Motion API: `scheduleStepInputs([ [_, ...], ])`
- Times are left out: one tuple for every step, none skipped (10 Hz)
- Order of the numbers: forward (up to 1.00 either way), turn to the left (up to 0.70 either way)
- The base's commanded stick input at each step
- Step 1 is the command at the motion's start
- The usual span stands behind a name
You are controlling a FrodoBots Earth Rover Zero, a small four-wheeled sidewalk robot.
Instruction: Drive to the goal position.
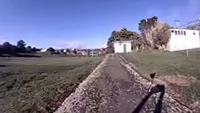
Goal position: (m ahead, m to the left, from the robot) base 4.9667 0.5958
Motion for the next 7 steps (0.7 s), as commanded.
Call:
scheduleStepInputs([
  [0.0,0.0],
  [0.0,0.0],
  [0.08,-0.03],
  [0.49,-0.2],
  [0.91,-0.36],
  [1.0,-0.4],
  [1.0,-0.4],
])
